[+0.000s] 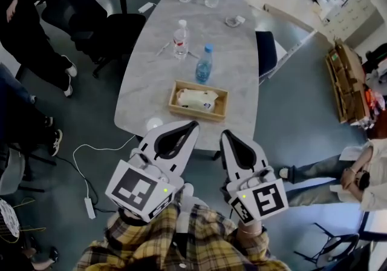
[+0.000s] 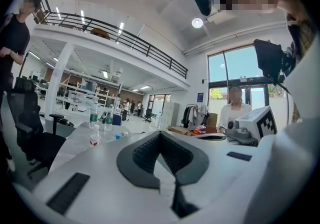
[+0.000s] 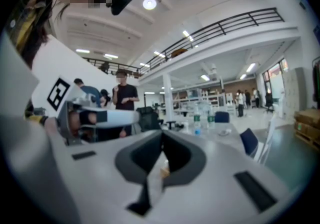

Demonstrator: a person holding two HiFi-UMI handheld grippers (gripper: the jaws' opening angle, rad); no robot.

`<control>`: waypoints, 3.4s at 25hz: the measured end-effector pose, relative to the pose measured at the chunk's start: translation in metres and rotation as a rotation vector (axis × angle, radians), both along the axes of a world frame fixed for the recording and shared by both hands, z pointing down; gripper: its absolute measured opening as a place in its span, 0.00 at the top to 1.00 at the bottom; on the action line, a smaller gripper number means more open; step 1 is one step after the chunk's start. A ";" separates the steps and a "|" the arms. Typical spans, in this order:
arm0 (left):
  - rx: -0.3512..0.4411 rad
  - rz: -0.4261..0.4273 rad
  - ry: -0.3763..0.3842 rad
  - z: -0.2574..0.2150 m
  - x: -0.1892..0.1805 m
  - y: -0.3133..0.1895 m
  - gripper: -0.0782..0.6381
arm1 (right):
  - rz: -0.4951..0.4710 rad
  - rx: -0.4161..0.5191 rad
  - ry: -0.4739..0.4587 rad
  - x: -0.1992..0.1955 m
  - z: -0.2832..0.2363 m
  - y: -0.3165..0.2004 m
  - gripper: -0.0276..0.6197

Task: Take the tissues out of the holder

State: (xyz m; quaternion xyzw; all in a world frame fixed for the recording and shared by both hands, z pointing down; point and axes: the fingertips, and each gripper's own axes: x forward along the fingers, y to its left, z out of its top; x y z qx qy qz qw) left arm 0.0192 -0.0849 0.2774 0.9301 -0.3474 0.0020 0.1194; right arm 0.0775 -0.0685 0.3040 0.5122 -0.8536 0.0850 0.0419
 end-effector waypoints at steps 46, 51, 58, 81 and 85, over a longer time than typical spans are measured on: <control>-0.042 0.151 -0.054 0.022 0.027 -0.177 0.87 | 0.123 -0.074 0.008 0.039 0.012 -0.174 0.94; -0.029 0.171 -0.065 0.021 0.034 -0.178 0.80 | 0.136 -0.064 0.003 0.046 0.010 -0.173 0.94; -0.058 0.220 -0.093 0.029 0.041 -0.177 0.67 | 0.154 -0.068 -0.006 0.054 0.012 -0.172 0.94; -0.258 0.537 -0.614 0.185 0.047 -0.150 0.61 | 0.197 -0.129 -0.037 0.069 0.036 -0.167 0.94; -0.277 0.591 -0.699 0.212 0.046 -0.147 0.61 | 0.214 -0.147 -0.045 0.073 0.044 -0.164 0.94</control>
